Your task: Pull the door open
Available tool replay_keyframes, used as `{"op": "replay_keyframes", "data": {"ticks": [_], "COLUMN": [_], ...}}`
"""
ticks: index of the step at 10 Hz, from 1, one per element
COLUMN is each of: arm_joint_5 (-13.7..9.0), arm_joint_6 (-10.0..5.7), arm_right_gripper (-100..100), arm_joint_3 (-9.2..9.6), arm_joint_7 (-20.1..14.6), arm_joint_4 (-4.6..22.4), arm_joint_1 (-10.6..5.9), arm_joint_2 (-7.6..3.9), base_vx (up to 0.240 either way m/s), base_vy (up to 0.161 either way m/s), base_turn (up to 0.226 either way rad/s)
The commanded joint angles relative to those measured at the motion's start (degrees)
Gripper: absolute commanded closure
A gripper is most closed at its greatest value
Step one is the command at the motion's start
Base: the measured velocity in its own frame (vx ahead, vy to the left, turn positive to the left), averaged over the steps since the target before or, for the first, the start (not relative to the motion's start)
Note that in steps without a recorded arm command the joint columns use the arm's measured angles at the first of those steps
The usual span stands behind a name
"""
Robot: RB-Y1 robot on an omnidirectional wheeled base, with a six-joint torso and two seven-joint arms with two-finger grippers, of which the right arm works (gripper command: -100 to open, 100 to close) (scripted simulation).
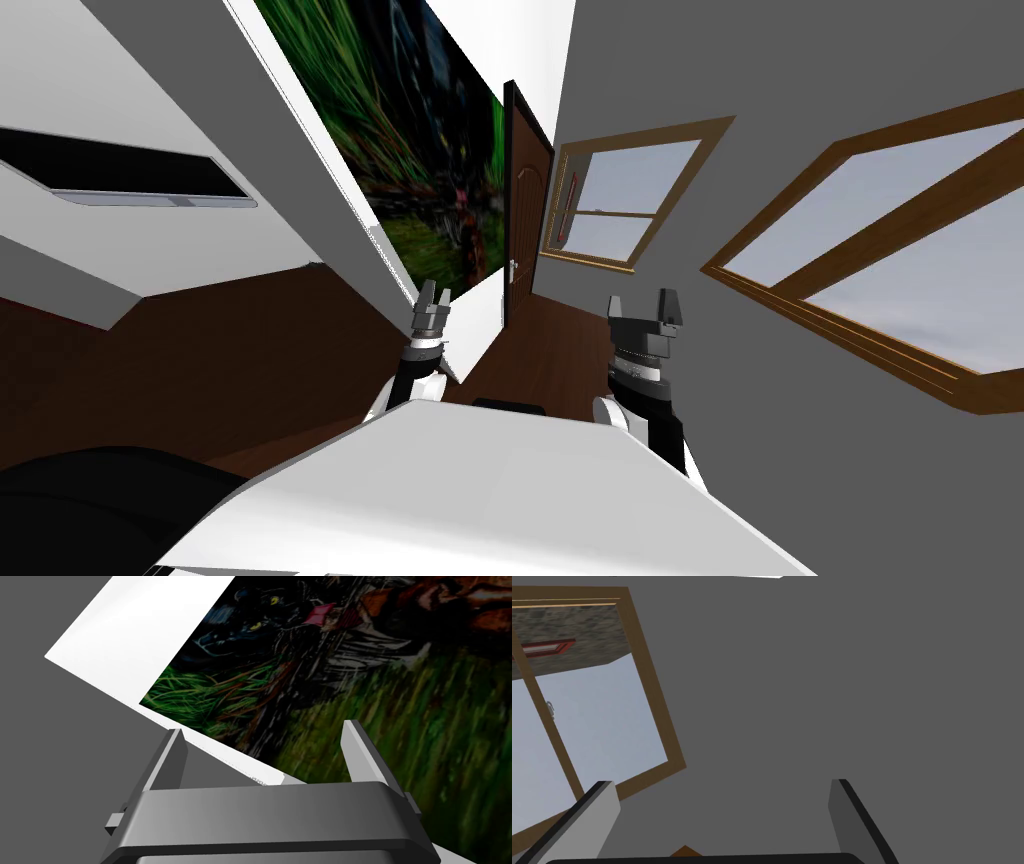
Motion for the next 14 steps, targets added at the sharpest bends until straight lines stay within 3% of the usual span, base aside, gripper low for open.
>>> {"op": "replay_keyframes", "data": {"ticks": [1,9,14], "arm_joint_5": [1.0,5.1,8.73], "arm_joint_6": [0.21,1.08,1.85], "arm_right_gripper": [-100,-100,-100], "arm_joint_3": [0.24,1.23,2.11], "arm_joint_7": [1.52,7.7,13.19], "arm_joint_4": [1.87,9.47,16.22], "arm_joint_1": [-1.04,-5.27,-9.03], "arm_joint_2": [-0.64,-2.45,-3.52], "base_vx": [0.08,0.131,0.125], "base_vy": [-0.06,-0.095,-0.107], "base_turn": [0.122,0.104,0.14]}}
